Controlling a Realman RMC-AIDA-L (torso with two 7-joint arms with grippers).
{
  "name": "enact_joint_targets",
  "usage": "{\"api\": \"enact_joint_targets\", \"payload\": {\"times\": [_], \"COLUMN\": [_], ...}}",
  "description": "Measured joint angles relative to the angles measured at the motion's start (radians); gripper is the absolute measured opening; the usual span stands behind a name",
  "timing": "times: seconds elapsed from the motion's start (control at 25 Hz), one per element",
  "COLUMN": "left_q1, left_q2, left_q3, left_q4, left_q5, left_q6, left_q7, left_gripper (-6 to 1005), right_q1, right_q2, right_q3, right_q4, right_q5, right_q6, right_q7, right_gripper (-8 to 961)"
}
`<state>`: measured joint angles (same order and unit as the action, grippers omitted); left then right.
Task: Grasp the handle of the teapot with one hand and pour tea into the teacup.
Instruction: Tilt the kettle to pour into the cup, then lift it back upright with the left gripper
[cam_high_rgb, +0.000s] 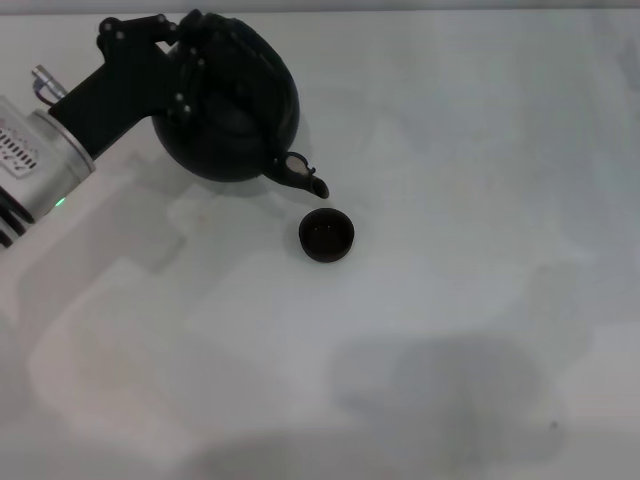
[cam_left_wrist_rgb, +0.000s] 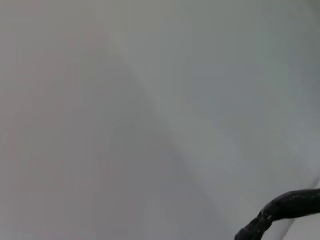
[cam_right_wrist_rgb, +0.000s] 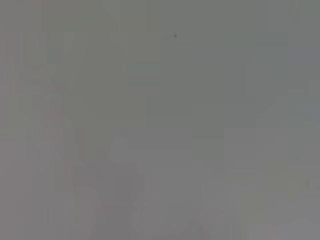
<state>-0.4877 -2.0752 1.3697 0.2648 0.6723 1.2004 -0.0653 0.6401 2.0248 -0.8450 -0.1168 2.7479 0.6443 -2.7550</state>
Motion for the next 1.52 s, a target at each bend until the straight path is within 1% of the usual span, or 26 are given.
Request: {"api": "enact_joint_targets", "payload": {"times": [0.72, 1.12, 1.52], "left_q1": [-0.035, -0.036, -0.021], "left_q2": [-0.002, -0.001, 0.0], "left_q3": [0.002, 0.014, 0.014], "left_q4": [0.003, 0.026, 0.029], "left_q5": [0.107, 0.109, 0.109], "left_q6": [-0.013, -0.014, -0.015], "left_q7": [0.079, 0.08, 0.09], "left_gripper": [88, 88, 88], "right_q1": [0.01, 0.009, 0.017], "right_q2": [-0.001, -0.001, 0.0], "right_q3": [0.001, 0.001, 0.001], "right_q4": [-0.004, -0.001, -0.005], "right_q5": [0.003, 0.003, 0.003], "right_q6": [0.004, 0.007, 0.007], "right_q7": [0.0, 0.0, 0.0], "right_gripper": [828, 828, 828]}}
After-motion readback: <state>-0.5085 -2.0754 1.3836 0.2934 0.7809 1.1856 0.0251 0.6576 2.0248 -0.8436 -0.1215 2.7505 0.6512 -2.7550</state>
